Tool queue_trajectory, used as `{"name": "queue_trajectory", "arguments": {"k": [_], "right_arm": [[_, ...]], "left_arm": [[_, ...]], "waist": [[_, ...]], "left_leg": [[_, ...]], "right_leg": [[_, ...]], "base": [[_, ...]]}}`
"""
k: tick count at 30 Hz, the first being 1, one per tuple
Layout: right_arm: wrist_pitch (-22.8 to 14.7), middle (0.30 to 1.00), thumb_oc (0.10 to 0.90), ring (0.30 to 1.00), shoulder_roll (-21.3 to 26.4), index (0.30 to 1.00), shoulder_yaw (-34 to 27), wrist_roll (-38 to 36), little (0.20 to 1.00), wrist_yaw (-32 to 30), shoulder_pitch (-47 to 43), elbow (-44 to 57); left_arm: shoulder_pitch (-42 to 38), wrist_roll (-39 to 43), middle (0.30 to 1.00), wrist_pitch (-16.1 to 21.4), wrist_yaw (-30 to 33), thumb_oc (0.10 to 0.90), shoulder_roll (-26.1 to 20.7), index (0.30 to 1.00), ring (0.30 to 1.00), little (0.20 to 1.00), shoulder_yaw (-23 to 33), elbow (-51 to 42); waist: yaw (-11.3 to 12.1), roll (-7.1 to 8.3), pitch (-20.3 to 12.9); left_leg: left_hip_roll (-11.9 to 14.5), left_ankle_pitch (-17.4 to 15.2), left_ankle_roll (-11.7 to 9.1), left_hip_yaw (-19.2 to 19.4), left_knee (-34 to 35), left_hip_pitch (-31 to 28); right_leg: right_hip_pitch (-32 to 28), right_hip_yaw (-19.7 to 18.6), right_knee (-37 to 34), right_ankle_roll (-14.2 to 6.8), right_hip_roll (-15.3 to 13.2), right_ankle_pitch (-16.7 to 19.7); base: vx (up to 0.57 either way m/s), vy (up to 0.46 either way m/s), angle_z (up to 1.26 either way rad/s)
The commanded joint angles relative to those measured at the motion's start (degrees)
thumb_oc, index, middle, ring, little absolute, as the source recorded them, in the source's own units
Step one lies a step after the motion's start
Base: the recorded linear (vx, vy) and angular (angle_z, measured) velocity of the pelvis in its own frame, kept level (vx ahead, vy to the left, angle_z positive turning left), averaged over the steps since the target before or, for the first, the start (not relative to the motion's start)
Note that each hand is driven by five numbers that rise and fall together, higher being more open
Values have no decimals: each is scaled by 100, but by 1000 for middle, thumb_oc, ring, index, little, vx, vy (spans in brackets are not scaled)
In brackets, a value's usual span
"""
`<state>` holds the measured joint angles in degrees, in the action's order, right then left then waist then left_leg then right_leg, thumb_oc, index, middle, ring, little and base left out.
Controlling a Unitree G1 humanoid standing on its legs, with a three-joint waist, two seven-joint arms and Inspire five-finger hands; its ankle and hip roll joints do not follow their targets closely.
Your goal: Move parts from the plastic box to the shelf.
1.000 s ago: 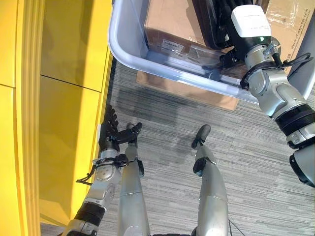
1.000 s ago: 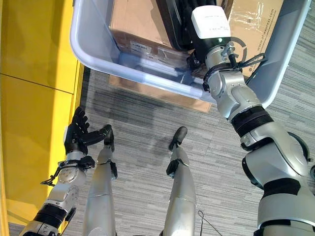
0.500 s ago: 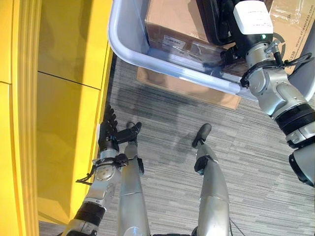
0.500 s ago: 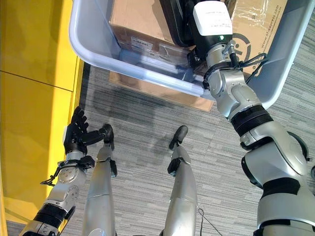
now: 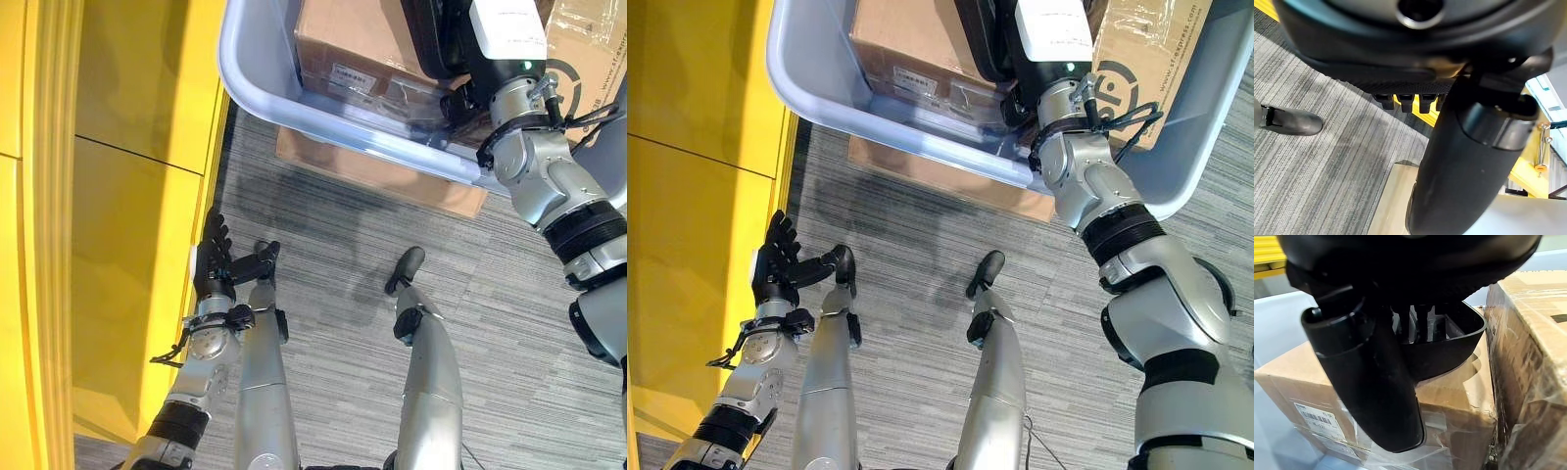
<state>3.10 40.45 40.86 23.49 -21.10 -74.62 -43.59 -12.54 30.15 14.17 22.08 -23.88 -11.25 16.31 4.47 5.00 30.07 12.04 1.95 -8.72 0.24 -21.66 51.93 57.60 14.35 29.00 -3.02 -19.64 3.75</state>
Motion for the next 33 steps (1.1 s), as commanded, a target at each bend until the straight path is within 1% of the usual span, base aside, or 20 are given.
{"name": "queue_trajectory", "arguments": {"k": [1,6,8,11,13,16,17,20,27,28,33], "right_arm": [[-13,1000,900,1000,15,1000,185,-165,1000,27,-430,-335],[-33,1000,900,1000,-99,1000,210,-257,1000,-11,-397,-610],[-47,1000,900,1000,-217,1000,184,-376,1000,-36,-334,-845],[-63,1000,900,1000,-285,1000,183,-423,1000,-8,-272,-962],[-71,1000,900,1000,-445,1000,95,-605,1000,6,-83,-1254],[-88,1000,900,1000,-534,1000,28,-722,1000,16,18,-1412],[-117,1000,900,1000,-696,1000,-92,-888,1000,14,193,-1595],[-145,1000,900,1000,-841,1000,-200,-1026,1000,23,376,-1744],[-180,1000,900,1000,-1133,1000,-334,-1149,1000,56,805,-1857],[-187,1000,900,1000,-1258,1000,-405,-1187,1000,63,969,-1880],[-213,1000,900,1000,-1452,1000,-524,-1241,1000,42,1329,-1916]], "left_arm": [[257,-167,1000,434,111,900,-114,1000,1000,1000,2,-655],[262,-155,1000,460,109,900,-135,1000,1000,1000,-30,-675],[239,-151,1000,478,125,900,-150,1000,1000,1000,-53,-676],[226,-149,1000,484,123,900,-153,1000,1000,1000,-67,-668],[181,-136,1000,473,122,900,-122,1000,1000,1000,-134,-660],[162,-126,1000,469,110,900,-120,1000,1000,1000,-156,-626],[115,-126,1000,452,104,900,-105,1000,1000,1000,-208,-610],[81,-116,1000,442,93,900,-79,1000,1000,1000,-267,-582],[15,-162,1000,394,117,900,-24,1000,1000,1000,-338,-527],[-2,-184,1000,376,130,900,2,1000,1000,1000,-356,-502],[-45,-237,1000,348,158,900,37,1000,1000,1000,-397,-469]], "waist": [[79,-511,-28],[119,-557,-28],[147,-604,-28],[157,-619,-28],[172,-649,-28],[177,-664,-28],[188,-692,-28],[193,-720,-28],[176,-752,-28],[164,-761,-28],[127,-755,-28]], "left_leg": [[115,-133,164,459,220,-147],[112,-140,177,444,143,-28],[101,-144,187,415,80,53],[93,-149,188,395,56,88],[77,-156,196,392,14,124],[69,-165,200,394,-2,128],[63,-173,208,393,-20,132],[54,-179,216,392,-47,144],[46,-182,228,392,-51,162],[45,-175,227,394,-51,174],[39,-166,234,402,-40,169]], "right_leg": [[-187,-770,1111,-666,-27,-733],[-68,-767,1204,-652,-41,-768],[16,-777,1298,-646,-54,-798],[38,-776,1329,-641,-62,-820],[70,-786,1395,-627,-60,-836],[79,-796,1414,-622,-60,-845],[81,-796,1423,-616,-59,-858],[84,-796,1441,-613,-66,-872],[88,-806,1453,-607,-67,-892],[96,-808,1449,-605,-62,-894],[92,-800,1445,-601,-70,-891]], "base": [[0,0,0],[0,0,0],[0,0,0],[-2,3,6],[-3,4,2],[0,0,0],[0,0,0],[0,0,0],[-1,1,0],[0,0,0],[0,0,0]]}}
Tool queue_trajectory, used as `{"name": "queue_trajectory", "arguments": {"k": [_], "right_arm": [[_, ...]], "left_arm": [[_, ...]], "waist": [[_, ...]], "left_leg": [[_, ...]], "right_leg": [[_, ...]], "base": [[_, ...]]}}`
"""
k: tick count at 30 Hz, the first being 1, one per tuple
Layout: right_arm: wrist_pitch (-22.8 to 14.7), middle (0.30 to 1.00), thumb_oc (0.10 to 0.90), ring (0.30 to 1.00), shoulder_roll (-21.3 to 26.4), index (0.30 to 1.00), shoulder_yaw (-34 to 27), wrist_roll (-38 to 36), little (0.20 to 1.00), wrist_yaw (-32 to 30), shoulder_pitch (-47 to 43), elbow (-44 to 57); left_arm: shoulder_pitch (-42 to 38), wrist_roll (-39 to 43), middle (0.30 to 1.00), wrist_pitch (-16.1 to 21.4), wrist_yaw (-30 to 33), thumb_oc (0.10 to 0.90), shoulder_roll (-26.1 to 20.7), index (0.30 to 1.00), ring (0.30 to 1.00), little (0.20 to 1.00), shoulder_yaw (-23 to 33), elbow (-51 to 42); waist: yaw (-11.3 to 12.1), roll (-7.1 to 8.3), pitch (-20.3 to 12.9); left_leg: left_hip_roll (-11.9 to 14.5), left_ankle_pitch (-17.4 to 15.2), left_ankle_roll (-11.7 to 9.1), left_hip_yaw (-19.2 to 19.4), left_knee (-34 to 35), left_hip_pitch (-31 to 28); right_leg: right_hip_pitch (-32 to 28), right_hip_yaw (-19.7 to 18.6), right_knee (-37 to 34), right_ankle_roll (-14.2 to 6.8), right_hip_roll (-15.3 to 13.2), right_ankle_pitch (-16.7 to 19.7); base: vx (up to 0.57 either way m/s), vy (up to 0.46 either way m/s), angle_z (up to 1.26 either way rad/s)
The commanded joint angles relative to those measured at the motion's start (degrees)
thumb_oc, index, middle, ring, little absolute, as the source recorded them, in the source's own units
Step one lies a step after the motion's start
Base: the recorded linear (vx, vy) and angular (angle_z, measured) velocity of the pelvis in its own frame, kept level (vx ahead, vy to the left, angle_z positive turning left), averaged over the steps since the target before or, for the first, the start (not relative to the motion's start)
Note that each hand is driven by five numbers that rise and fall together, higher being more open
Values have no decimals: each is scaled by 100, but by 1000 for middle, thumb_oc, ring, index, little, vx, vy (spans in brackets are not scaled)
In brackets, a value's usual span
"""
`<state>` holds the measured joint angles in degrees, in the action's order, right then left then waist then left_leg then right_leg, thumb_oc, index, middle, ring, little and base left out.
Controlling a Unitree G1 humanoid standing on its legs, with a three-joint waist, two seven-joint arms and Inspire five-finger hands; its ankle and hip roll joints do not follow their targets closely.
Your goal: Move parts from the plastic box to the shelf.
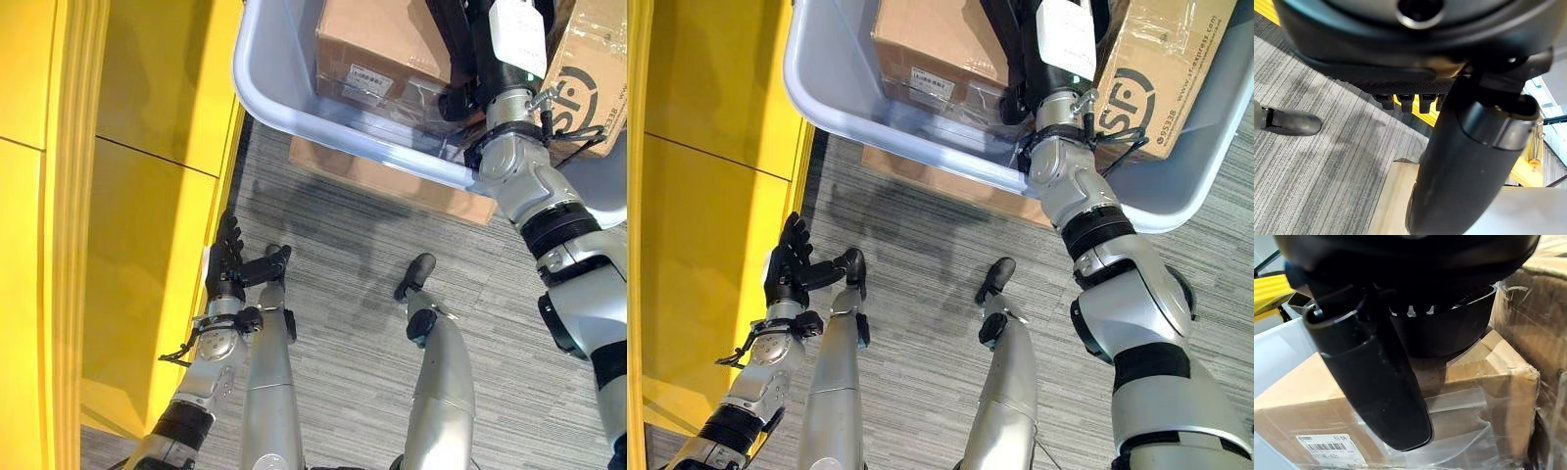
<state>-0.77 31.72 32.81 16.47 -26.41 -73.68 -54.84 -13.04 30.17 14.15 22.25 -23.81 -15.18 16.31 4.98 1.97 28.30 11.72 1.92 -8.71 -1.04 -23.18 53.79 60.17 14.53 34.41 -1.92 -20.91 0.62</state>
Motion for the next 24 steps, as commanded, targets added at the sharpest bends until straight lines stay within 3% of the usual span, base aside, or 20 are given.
{"name": "queue_trajectory", "arguments": {"k": [1,18,19,20,22,24], "right_arm": [[170,1000,900,1000,-672,1000,218,-565,1000,532,1390,-797],[83,1000,900,1000,-1070,1000,-42,-741,1000,304,2196,-757],[82,857,798,857,-1078,857,-37,-731,857,301,2235,-743],[82,585,604,585,-1096,585,-31,-732,585,293,2259,-737],[82,300,400,300,-1157,300,-39,-744,300,265,2305,-749],[78,300,400,300,-1183,300,-28,-724,300,242,2325,-755]], "left_arm": [[-7,-252,1000,334,168,900,56,1000,1000,1000,-23,-459],[-102,-353,1000,293,338,900,198,1000,1000,1000,-201,-344],[-105,-354,1000,296,347,900,201,1000,1000,1000,-205,-354],[-103,-358,1000,299,355,900,208,1000,1000,1000,-207,-331],[-115,-358,1000,290,378,900,223,1000,1000,1000,-239,-295],[-126,-365,1000,293,391,900,234,1000,1000,1000,-255,-295]], "waist": [[61,-453,150],[-33,-460,150],[-35,-459,150],[-39,-456,150],[-50,-454,150],[-51,-460,150]], "left_leg": [[70,-160,234,535,131,-18],[58,-139,250,548,211,-35],[57,-139,251,545,214,-36],[56,-139,249,549,221,-43],[55,-140,251,547,218,-36],[49,-141,252,548,214,-40]], "right_leg": [[-167,-812,887,-712,58,-573],[-180,-844,796,-719,71,-542],[-184,-843,789,-720,68,-540],[-191,-836,782,-721,64,-539],[-187,-844,783,-722,60,-531],[-193,-844,785,-724,51,-534]], "base": [[0,0,0],[0,0,0],[0,0,0],[0,0,0],[0,0,0],[0,0,0]]}}
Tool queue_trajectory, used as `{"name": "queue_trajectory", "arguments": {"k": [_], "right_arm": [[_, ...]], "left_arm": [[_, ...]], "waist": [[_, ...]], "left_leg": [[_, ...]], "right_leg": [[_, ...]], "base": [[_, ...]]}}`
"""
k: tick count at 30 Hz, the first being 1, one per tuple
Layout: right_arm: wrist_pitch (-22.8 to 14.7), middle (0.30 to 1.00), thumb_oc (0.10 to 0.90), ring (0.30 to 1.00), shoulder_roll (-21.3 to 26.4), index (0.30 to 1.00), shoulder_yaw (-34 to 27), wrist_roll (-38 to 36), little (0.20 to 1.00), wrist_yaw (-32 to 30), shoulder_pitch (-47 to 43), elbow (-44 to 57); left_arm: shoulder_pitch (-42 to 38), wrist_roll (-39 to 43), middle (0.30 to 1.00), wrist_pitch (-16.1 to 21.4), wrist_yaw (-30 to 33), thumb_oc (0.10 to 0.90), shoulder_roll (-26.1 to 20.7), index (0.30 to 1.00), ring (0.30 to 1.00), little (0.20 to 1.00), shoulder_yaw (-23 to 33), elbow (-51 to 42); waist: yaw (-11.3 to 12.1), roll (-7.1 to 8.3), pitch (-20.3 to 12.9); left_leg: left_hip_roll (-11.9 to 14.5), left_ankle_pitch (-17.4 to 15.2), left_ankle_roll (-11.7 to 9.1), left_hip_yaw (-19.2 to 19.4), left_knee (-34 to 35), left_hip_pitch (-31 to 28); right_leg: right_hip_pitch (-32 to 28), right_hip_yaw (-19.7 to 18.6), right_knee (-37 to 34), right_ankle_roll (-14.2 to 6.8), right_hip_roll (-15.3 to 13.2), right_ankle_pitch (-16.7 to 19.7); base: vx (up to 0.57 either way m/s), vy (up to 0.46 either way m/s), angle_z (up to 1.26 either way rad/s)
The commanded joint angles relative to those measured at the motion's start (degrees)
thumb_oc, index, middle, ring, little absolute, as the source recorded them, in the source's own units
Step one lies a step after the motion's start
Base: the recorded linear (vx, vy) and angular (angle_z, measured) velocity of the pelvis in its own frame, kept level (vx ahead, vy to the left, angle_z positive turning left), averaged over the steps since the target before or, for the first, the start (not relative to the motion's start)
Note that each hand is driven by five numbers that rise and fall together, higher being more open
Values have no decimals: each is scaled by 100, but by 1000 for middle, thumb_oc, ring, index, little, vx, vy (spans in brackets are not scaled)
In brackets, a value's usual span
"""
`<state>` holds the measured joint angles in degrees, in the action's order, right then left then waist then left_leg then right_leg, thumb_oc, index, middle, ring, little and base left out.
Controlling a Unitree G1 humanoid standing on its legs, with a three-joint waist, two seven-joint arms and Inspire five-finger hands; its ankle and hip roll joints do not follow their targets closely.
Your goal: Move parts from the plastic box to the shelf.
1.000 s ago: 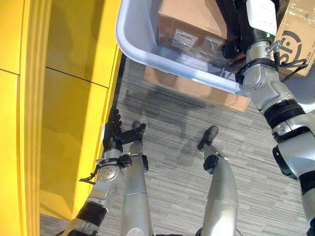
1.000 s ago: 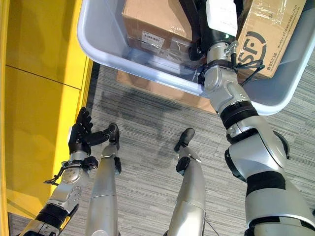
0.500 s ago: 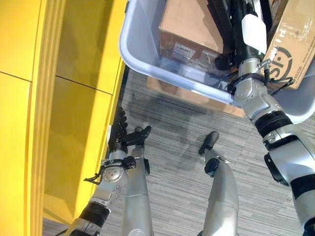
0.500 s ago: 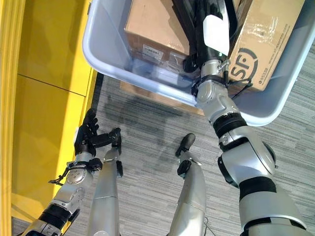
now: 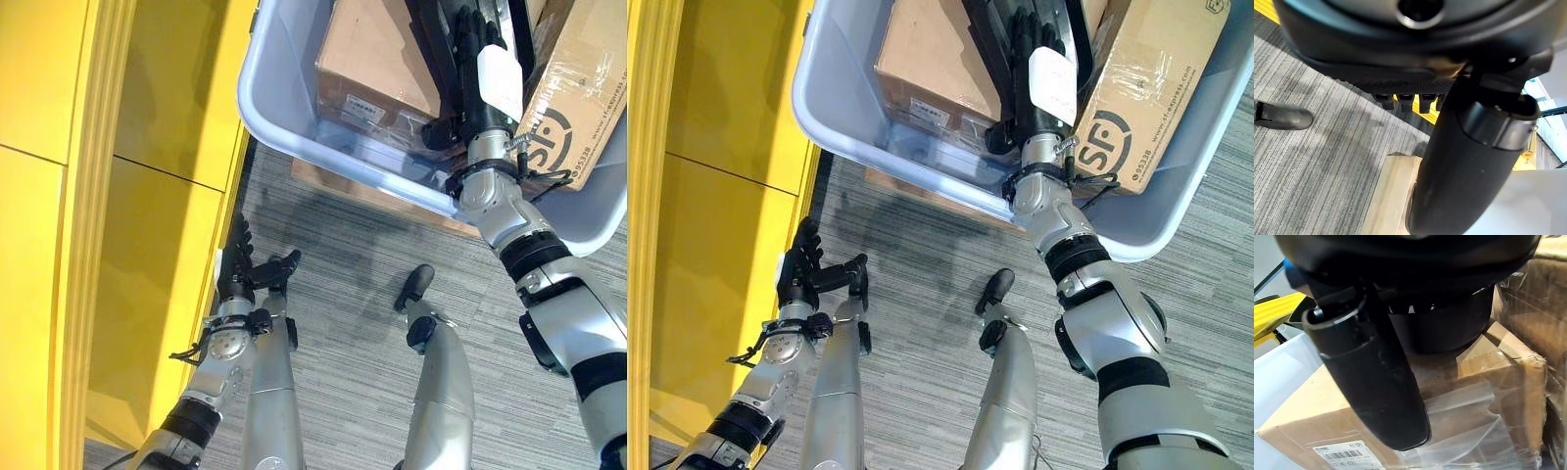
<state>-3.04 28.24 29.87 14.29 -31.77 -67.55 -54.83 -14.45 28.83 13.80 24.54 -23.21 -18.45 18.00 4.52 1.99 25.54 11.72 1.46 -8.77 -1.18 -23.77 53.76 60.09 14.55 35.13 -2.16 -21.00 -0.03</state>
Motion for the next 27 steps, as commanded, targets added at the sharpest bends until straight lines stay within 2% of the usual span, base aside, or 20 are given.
{"name": "queue_trajectory", "arguments": {"k": [1,10,20,21,27], "right_arm": [[305,300,400,300,-835,300,266,-505,300,778,1713,-756],[263,300,400,300,-824,300,375,-192,300,701,2096,21],[140,300,400,300,-828,300,337,229,300,674,2965,1117],[119,300,400,300,-804,300,316,285,300,672,2983,1181],[28,300,400,300,-713,300,181,408,300,622,3286,1613]], "left_arm": [[17,-231,1000,327,162,900,174,1000,1000,1000,70,-464],[6,-285,1000,299,230,900,279,1000,1000,1000,127,-330],[-73,-409,1000,277,246,900,473,1000,1000,1000,58,-68],[-106,-430,1000,287,224,900,474,1000,1000,1000,64,-6],[-39,-525,1000,287,154,900,454,1000,1000,1000,45,107]], "waist": [[-5,-462,426],[-89,-384,426],[-230,-166,426],[-220,-153,426],[-261,-47,426]], "left_leg": [[48,-95,258,563,273,-38],[54,-26,240,611,456,-264],[-33,282,148,792,1415,-1695],[-12,458,188,830,1523,-1731],[23,565,164,914,1875,-2581]], "right_leg": [[-187,-844,712,-700,60,-470],[-389,-810,565,-731,57,-391],[-1676,-628,-328,-915,94,4],[-1711,-579,-467,-860,122,184],[-2593,-474,-983,-887,141,313]], "base": [[0,0,0],[0,0,0],[-9,16,-3],[-61,30,-9],[-7,4,-2]]}}
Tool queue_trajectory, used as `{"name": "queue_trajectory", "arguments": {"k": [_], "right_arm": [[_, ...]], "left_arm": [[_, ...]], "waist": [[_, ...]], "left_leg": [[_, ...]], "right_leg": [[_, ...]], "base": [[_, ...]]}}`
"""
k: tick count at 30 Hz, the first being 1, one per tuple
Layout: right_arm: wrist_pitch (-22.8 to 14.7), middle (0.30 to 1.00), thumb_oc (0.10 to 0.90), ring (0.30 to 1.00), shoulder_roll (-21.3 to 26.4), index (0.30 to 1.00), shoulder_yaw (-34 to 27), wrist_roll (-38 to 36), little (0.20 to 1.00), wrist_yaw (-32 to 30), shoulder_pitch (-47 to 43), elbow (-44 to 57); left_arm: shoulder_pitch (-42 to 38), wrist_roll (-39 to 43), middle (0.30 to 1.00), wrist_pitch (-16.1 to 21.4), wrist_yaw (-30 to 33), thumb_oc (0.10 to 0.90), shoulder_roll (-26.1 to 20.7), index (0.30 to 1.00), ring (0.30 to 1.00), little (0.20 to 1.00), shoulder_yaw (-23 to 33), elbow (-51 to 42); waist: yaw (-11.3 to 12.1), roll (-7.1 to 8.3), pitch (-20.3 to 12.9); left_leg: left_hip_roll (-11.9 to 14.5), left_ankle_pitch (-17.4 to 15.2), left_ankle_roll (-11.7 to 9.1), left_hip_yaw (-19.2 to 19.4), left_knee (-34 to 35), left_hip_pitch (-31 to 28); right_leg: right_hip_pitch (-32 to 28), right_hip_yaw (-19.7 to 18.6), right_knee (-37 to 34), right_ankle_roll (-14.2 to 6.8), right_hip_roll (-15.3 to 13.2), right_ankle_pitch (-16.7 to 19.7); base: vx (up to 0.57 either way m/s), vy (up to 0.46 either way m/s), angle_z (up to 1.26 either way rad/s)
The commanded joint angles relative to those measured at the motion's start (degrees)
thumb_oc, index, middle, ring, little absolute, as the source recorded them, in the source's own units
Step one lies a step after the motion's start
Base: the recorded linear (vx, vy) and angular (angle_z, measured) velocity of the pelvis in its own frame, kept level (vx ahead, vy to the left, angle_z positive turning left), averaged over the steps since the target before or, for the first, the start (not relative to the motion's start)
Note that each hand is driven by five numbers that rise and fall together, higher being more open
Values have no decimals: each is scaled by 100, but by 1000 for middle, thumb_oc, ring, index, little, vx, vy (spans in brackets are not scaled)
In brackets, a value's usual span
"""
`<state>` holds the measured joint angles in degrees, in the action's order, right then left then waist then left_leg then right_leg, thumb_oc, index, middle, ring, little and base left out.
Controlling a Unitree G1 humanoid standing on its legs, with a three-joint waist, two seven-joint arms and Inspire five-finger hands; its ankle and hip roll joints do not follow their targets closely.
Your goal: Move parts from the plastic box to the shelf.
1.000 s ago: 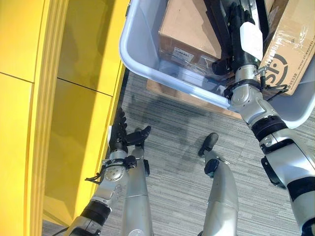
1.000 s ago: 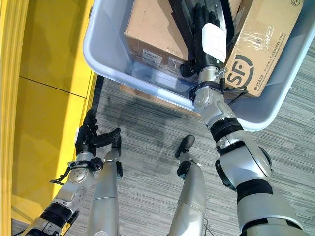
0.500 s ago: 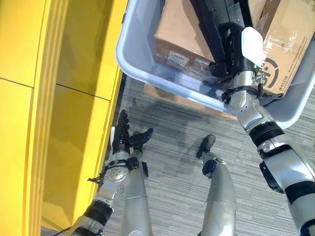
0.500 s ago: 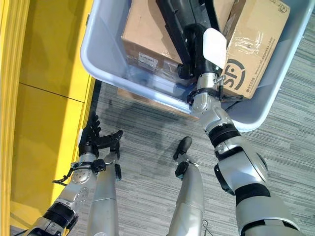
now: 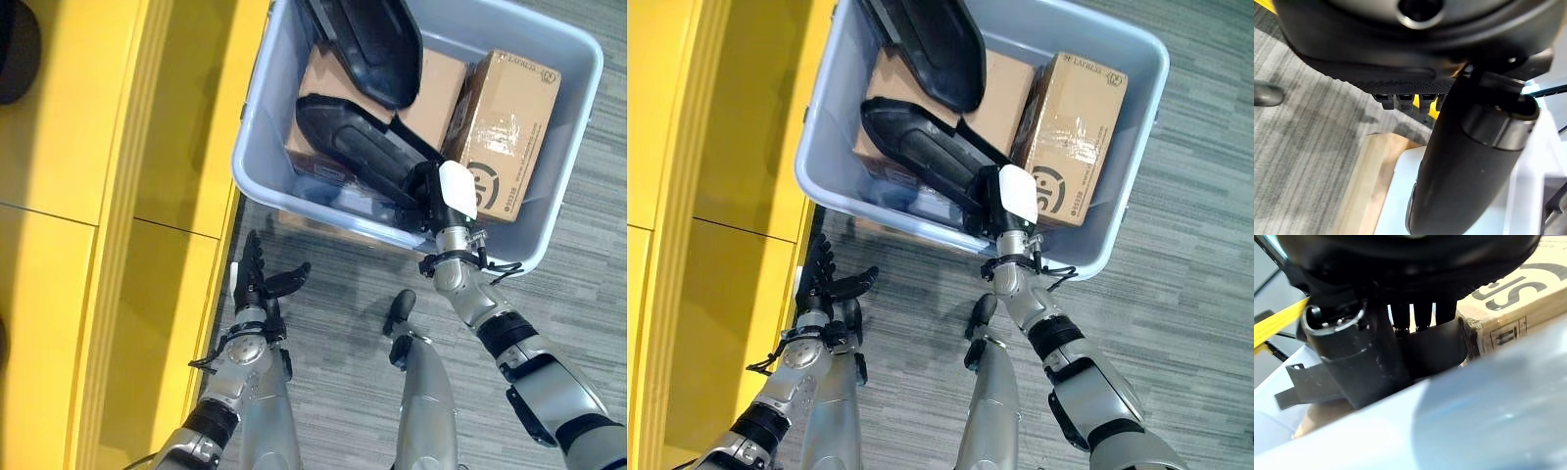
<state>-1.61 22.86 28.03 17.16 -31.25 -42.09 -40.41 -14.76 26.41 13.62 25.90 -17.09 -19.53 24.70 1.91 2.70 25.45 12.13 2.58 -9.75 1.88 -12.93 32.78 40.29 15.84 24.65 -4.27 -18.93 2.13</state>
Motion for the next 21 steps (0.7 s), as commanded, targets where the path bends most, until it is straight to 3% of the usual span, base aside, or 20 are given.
{"name": "queue_trajectory", "arguments": {"k": [1,11,21], "right_arm": [[-121,300,400,300,-148,300,320,158,300,553,788,259],[-224,300,400,300,41,300,99,387,300,576,1125,923],[-389,300,400,300,384,300,-367,641,300,631,1391,2195]], "left_arm": [[14,-281,1000,320,1,900,-164,1000,1000,1000,167,-605],[233,-310,1000,323,-206,900,-225,1000,1000,1000,303,-567],[736,-391,1000,221,-558,900,-300,1000,1000,1000,518,-715]], "waist": [[-4,-108,434],[-62,-26,434],[-148,-17,-69]], "left_leg": [[-5,464,260,618,843,-636],[32,494,211,714,1055,-1470],[103,516,163,835,1269,-2067]], "right_leg": [[-774,-586,-28,-682,-57,115],[-1619,-583,-494,-693,-39,177],[-2188,-643,-873,-728,6,241]], "base": [[0,0,0],[7,4,-7],[37,2,-10]]}}
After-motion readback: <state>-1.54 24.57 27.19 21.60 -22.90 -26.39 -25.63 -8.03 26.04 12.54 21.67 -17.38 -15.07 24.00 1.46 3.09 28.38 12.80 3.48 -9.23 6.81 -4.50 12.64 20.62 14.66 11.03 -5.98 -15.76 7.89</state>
